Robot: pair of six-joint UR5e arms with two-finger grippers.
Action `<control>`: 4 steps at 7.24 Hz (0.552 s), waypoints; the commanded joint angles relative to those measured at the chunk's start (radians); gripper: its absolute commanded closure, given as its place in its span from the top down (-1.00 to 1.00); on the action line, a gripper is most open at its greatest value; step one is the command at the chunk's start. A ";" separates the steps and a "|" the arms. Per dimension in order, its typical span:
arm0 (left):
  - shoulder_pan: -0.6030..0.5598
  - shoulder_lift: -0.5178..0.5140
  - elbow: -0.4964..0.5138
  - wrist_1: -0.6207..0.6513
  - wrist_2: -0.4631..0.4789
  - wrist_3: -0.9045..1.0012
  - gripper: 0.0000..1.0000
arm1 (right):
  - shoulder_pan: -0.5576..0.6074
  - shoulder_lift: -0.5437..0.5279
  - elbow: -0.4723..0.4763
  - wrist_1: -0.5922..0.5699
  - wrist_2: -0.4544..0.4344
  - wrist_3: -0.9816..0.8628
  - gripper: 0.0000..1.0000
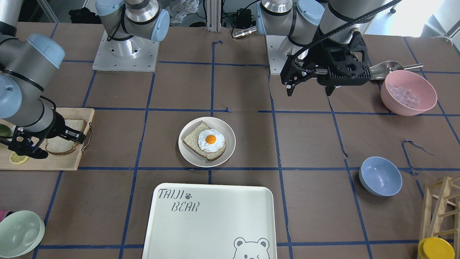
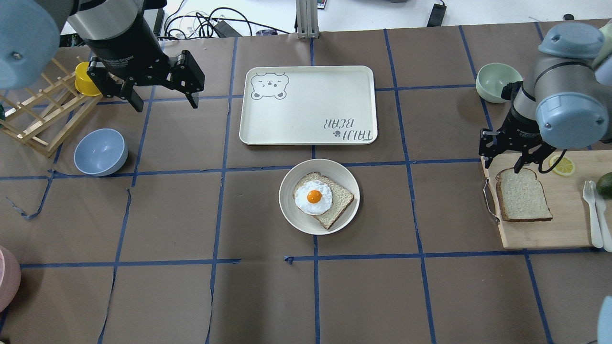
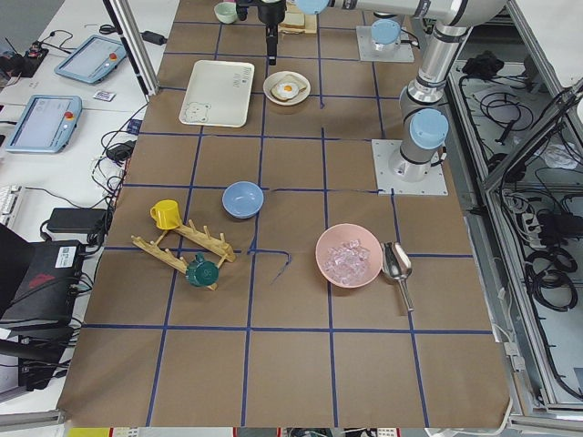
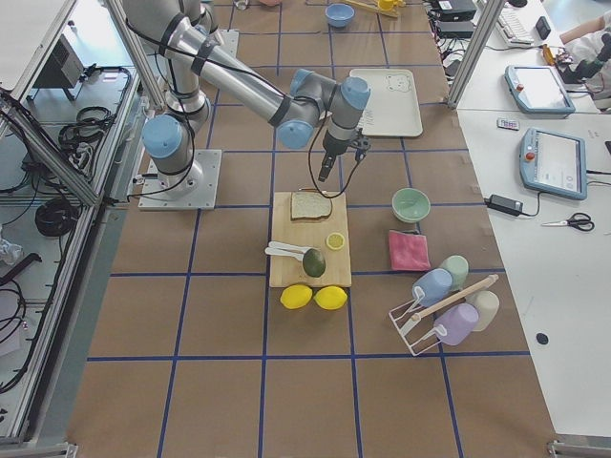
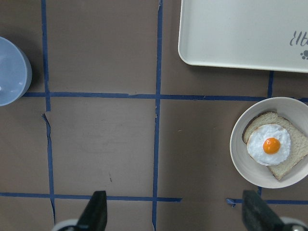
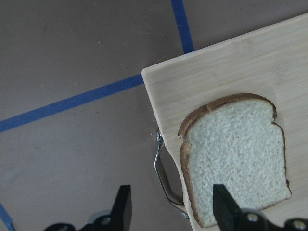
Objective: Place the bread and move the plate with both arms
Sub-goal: 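Move the right gripper over the bread slice on the cutting board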
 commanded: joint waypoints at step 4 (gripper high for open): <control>0.000 0.000 0.001 0.000 0.000 0.000 1.00 | -0.008 0.085 -0.002 -0.055 -0.052 0.030 0.17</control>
